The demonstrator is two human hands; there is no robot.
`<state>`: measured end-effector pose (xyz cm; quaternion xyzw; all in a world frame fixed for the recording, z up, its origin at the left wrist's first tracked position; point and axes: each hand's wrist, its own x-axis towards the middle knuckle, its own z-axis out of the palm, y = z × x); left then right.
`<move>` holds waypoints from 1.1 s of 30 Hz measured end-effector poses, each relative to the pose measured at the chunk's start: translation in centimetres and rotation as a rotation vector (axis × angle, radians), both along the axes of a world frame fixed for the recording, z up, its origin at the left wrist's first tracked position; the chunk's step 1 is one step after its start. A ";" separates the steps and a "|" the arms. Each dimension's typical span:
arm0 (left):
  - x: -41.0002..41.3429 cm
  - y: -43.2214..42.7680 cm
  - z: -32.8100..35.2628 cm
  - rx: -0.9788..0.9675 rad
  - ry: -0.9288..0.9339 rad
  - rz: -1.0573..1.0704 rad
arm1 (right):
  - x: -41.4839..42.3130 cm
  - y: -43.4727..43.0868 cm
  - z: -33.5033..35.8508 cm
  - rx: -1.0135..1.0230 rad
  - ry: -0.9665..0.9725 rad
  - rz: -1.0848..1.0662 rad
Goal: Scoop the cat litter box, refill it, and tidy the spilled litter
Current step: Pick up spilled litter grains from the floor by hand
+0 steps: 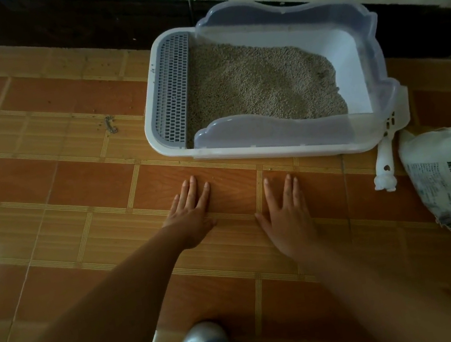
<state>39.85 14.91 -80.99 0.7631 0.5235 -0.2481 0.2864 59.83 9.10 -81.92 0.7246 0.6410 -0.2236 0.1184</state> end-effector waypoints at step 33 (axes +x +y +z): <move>-8.9 1.6 -2.5 0.398 -0.057 0.643 | -5.8 1.7 -2.3 0.212 0.052 -0.193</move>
